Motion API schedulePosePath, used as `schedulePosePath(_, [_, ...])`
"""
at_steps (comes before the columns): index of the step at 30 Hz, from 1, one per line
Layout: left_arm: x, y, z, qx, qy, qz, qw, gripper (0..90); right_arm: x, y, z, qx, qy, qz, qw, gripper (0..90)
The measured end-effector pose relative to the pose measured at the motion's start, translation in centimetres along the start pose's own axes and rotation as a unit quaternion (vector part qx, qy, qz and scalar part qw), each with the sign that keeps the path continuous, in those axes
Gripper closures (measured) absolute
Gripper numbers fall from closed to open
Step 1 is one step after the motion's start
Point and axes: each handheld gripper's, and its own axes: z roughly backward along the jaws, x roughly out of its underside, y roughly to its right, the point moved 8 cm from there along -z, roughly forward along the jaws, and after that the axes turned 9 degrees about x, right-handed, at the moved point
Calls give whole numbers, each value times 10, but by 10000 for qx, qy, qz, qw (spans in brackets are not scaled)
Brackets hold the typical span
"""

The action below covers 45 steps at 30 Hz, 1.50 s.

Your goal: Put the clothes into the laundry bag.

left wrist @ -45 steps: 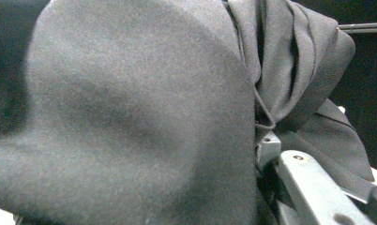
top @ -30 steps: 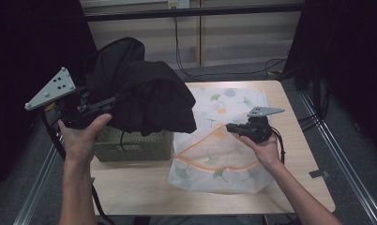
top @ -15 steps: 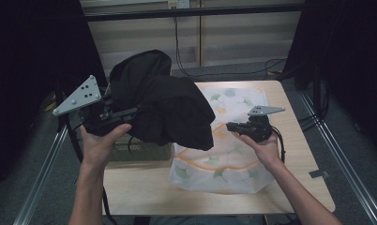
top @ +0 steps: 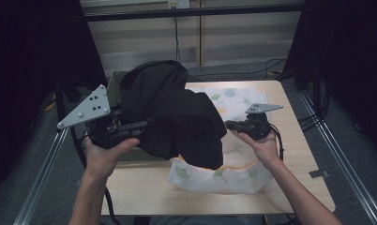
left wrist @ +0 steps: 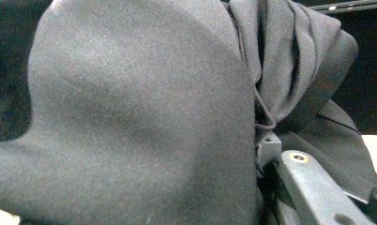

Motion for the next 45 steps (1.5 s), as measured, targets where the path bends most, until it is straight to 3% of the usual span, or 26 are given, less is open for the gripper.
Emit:
schedulePosePath(13, [12, 18, -24, 358, -72, 167, 9992, 633, -4, -4, -9, -104, 46, -29, 9999, 900])
schedulePosePath(17, [26, 15, -38, 451, -230, 282, 9983, 633, -3, -5, -9, -128, 56, -35, 9999, 900])
schedulePosePath(25, [57, 14, -70, 745, -527, 579, 9941, 632, -2, -5, -10, -150, 49, -16, 9999, 900])
schedulePosePath(26, [59, 15, -73, 761, -559, 546, 9940, 632, -2, -5, -10, -150, 48, -12, 9999, 900])
schedulePosePath(31, [72, 12, -84, 780, -650, 639, 9928, 632, -4, -6, -9, -164, 79, -19, 9998, 900])
schedulePosePath(38, [103, 5, -106, 742, -849, 684, 9913, 632, -7, -9, -7, -217, 113, 31, 9997, 900])
schedulePosePath(42, [116, 4, -114, 675, -1149, 559, 9895, 631, -7, -12, -7, -220, 131, 55, 9997, 900])
schedulePosePath(45, [121, 3, -120, 664, -1163, 589, 9892, 630, -7, -13, -7, -242, 128, 70, 9996, 900])
